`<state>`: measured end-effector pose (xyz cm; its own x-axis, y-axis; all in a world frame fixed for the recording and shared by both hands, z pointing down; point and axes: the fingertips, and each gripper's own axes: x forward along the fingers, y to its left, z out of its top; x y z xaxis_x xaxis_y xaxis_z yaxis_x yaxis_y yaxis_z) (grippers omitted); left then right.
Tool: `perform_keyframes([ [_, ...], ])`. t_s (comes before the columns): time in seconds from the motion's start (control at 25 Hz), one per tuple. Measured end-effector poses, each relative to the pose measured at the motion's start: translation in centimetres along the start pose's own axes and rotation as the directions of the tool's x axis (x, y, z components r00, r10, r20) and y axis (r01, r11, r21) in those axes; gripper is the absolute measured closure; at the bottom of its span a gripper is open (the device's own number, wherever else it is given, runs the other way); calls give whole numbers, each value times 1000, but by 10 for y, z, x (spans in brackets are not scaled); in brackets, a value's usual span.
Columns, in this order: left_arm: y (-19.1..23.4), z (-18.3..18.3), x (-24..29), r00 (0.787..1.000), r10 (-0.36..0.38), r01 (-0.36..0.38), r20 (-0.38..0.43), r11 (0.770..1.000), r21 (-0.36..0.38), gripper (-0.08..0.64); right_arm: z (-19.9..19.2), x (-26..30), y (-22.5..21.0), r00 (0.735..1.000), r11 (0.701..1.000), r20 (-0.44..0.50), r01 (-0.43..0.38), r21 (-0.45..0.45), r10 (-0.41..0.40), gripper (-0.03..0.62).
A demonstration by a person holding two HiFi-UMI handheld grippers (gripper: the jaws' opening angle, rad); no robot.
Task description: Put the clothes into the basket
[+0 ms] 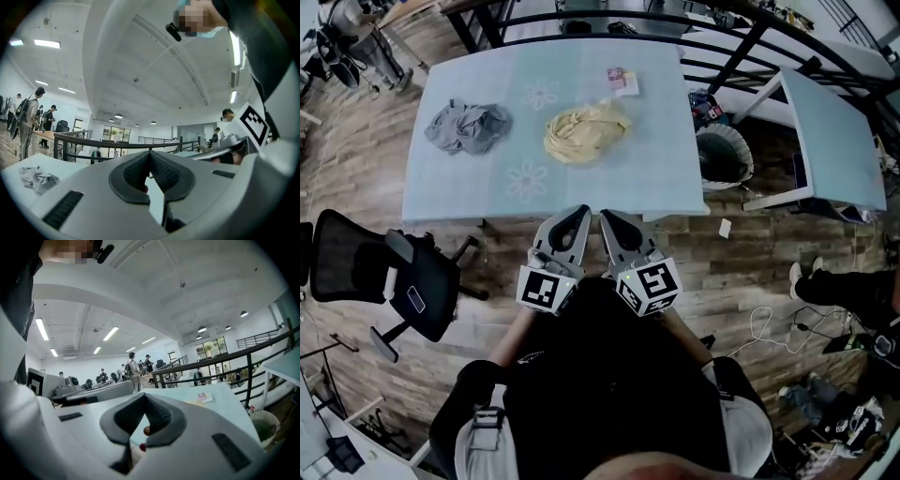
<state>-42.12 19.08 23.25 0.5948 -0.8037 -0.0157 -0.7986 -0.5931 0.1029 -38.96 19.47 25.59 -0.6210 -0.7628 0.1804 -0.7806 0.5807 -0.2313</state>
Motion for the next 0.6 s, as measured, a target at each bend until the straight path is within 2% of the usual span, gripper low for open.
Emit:
perform_keyframes([
  [0.16, -2, -6, 17, 996, 85, -85, 5, 996, -35, 546, 2, -3, -22, 998, 998, -15, -58, 4, 58, 583],
  [0.32, 13, -20, 31, 986, 165, -166, -18, 983, -73, 546, -4, -2, -45, 997, 998, -41, -70, -1, 70, 583],
  [0.6, 52, -22, 67, 980, 188, -189, -63, 982, -23, 546, 2, 22, -78, 997, 999, -74, -37, 28, 39, 583],
])
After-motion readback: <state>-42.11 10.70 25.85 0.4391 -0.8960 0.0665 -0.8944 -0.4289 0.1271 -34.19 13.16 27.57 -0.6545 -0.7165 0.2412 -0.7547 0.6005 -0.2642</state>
